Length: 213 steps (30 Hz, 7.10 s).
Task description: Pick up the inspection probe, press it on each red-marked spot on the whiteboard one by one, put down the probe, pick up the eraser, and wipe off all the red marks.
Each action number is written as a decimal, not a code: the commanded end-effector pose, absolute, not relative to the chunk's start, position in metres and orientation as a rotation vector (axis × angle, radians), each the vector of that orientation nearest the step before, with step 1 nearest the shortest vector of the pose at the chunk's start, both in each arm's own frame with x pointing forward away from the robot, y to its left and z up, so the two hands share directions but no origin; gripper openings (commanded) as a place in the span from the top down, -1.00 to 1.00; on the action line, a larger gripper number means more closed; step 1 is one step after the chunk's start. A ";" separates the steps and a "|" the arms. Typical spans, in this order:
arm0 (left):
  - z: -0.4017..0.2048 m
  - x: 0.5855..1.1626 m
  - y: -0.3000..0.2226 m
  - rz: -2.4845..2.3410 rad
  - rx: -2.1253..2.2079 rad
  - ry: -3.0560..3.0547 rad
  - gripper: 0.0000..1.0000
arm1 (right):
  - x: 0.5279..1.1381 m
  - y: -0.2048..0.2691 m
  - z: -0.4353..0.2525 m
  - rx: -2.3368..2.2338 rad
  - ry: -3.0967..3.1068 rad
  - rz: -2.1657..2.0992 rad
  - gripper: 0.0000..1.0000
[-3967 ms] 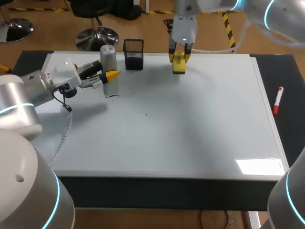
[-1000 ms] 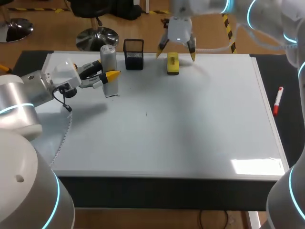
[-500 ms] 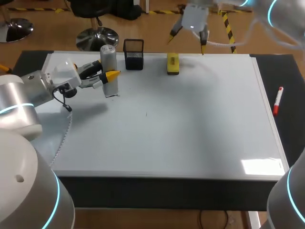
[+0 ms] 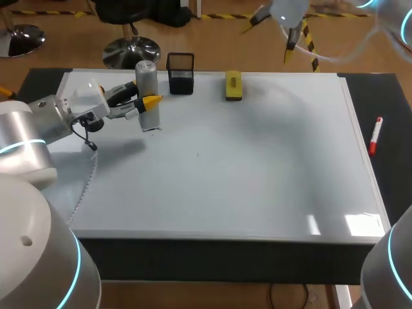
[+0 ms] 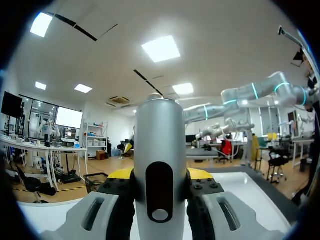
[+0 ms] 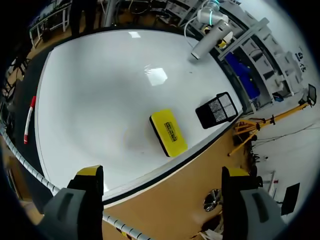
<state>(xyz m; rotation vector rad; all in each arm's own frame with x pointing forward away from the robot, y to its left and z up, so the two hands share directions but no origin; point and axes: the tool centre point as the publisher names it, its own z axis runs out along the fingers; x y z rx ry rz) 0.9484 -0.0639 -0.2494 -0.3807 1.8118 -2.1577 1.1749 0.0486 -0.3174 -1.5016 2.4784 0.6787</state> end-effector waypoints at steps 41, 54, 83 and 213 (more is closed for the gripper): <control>-0.249 0.948 -0.064 -2.159 -0.380 1.809 1.00 | 1.177 -0.005 -0.279 -0.986 2.605 1.041 -1.00; -0.249 0.948 -0.064 -2.159 -0.380 1.809 1.00 | 1.160 -0.011 -0.272 -0.979 2.616 1.004 -1.00; -0.249 0.948 -0.064 -2.159 -0.380 1.809 1.00 | 1.158 -0.011 -0.272 -0.975 2.644 1.005 -1.00; -0.276 1.158 -0.149 -2.414 0.178 1.962 -1.00 | 1.158 -0.011 -0.272 -0.975 2.644 1.005 -1.00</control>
